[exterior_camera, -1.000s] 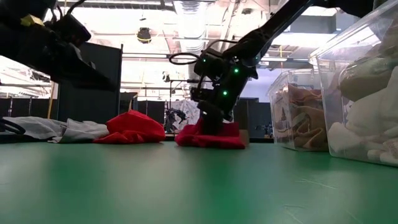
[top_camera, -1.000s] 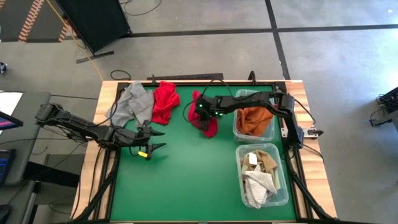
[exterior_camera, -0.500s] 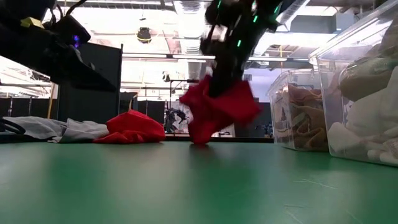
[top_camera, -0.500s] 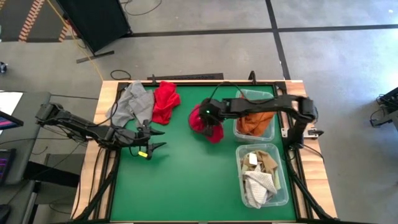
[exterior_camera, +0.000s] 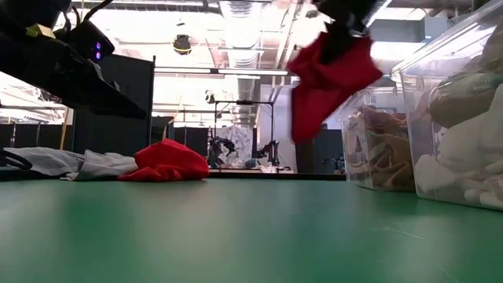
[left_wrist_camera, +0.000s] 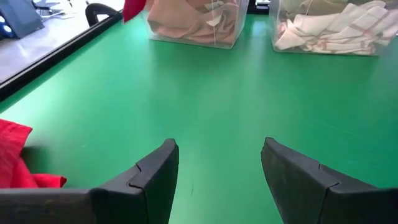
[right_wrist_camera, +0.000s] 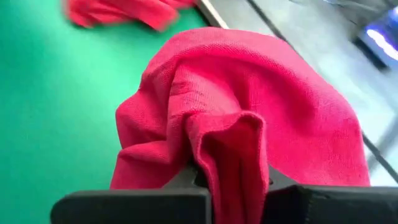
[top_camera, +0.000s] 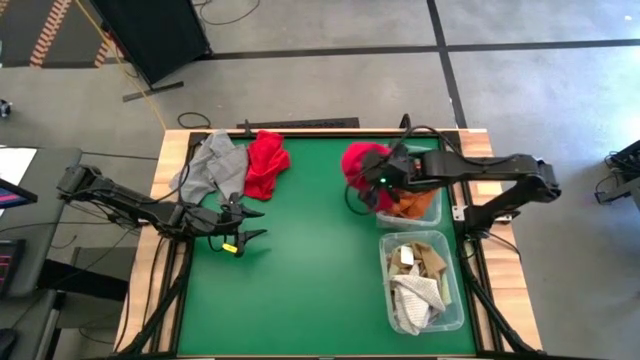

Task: Sort towels by color in basket
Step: Put the right red towel into the top transparent bin

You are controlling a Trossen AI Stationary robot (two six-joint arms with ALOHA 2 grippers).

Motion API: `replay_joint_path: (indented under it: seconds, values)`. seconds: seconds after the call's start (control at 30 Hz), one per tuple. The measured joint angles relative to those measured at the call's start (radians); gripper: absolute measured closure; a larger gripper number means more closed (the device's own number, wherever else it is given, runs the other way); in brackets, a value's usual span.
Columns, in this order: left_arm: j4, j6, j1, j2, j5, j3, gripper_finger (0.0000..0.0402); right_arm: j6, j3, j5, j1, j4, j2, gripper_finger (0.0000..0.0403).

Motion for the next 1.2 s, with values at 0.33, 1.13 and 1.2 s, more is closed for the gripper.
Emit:
replay_joint_path:
  seconds: [0.33, 1.13, 1.2]
  values:
    - [0.002, 0.001, 0.000, 0.000, 0.000, 0.000, 0.0185, 0.347, 0.000, 0.028, 0.000, -0.412, -0.075, 0.0358]
    - [0.014, 0.009, 0.000, 0.000, 0.002, 0.000, 0.0185, 0.307, -0.151, -0.085, -0.237, -0.462, 0.041, 0.0358]
    - [0.010, 0.009, 0.000, 0.000, 0.002, 0.000, 0.0185, 0.282, -0.188, -0.110, -0.264, -0.405, 0.040, 0.0358]
